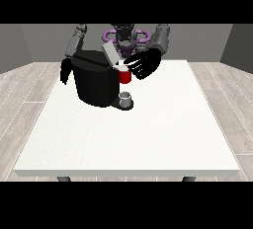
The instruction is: Insert the coffee pod into the coffee machine and close the lid
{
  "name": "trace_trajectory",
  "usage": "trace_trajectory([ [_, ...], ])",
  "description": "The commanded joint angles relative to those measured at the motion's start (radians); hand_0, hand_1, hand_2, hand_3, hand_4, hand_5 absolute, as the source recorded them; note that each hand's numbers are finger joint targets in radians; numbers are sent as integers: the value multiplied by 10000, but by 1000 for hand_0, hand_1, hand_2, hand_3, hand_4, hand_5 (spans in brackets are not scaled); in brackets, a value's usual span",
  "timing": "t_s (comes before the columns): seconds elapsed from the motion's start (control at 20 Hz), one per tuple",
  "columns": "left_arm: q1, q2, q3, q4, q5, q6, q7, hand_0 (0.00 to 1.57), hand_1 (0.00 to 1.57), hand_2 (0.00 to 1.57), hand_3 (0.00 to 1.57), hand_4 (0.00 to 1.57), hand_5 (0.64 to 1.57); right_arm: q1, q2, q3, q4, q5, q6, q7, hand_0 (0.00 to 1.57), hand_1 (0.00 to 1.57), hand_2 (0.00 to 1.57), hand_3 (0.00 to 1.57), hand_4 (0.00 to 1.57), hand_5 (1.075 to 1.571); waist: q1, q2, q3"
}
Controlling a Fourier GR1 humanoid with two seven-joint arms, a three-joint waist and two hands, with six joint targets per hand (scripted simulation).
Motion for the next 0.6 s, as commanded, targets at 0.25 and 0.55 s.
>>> trace_trajectory([
  [0.25,2743,-2191,-173,-1084,1258,-458,-1401,0,0,0,0,0,1571,1486,-651,-1171,1862,-588,351,-836,0,0,0,0,224,1571,2075,-1828,2],
  [0.55,5472,-2666,302,-907,2294,-1135,-2835,0,0,0,0,210,1571,2885,-219,-716,1319,-406,498,-869,0,0,0,0,268,1571,2304,-3679,-17],
])
